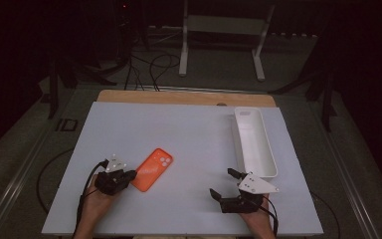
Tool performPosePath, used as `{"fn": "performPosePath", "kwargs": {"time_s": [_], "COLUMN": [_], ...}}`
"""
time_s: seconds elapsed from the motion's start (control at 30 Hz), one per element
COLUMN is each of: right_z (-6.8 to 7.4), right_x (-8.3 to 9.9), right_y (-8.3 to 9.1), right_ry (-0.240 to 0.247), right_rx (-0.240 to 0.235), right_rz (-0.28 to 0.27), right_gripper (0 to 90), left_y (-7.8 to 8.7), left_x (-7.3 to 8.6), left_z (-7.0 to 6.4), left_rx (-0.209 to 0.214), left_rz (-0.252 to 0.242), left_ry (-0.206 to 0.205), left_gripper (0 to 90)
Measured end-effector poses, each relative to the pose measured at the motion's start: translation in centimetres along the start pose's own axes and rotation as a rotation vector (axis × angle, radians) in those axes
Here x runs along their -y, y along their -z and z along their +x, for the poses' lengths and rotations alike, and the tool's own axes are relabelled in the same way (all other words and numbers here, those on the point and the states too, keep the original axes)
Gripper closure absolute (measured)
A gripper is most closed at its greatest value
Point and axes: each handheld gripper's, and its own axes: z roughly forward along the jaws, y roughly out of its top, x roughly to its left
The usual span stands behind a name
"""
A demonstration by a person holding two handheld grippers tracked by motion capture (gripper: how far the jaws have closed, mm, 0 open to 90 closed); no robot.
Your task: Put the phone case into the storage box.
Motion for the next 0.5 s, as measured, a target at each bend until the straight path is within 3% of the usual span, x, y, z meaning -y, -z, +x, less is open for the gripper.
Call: {"fn": "performPosePath", "kwargs": {"time_s": [0.03, 0.07, 0.2, 0.37, 0.43, 0.47, 0.5], "right_z": [0.0, 0.0, 0.0, 0.0, 0.0, 0.0, 0.0], "right_x": [0.0, 0.0, 0.0, 0.0, 0.0, 0.0, -0.1], "right_y": [0.0, 0.0, 0.0, 0.0, 0.1, 0.1, 0.1], "right_ry": [0.000, -0.001, 0.002, -0.002, 0.003, 0.003, 0.002], "right_rx": [0.000, 0.000, -0.004, -0.005, -0.009, -0.009, -0.011], "right_rz": [0.000, 0.000, -0.003, -0.005, -0.009, -0.009, -0.011], "right_gripper": [9.0, 9.0, 9.0, 9.0, 10.4, 10.4, 10.4], "left_y": [0.0, 0.5, 2.1, 3.2, 3.6, 3.8, 4.1], "left_x": [0.0, 0.0, 0.3, 0.8, 1.0, 1.1, 1.2], "left_z": [0.0, 0.0, -0.1, -0.4, -0.5, -0.6, -0.8], "left_rx": [0.000, 0.003, 0.022, 0.048, 0.048, 0.041, 0.031], "left_rz": [0.000, -0.039, -0.156, -0.210, -0.226, -0.239, -0.253], "left_ry": [0.000, 0.002, -0.004, -0.031, -0.028, -0.030, -0.031], "left_gripper": [80.4, 80.4, 61.8, 52.0, 38.5, 38.5, 27.9]}}
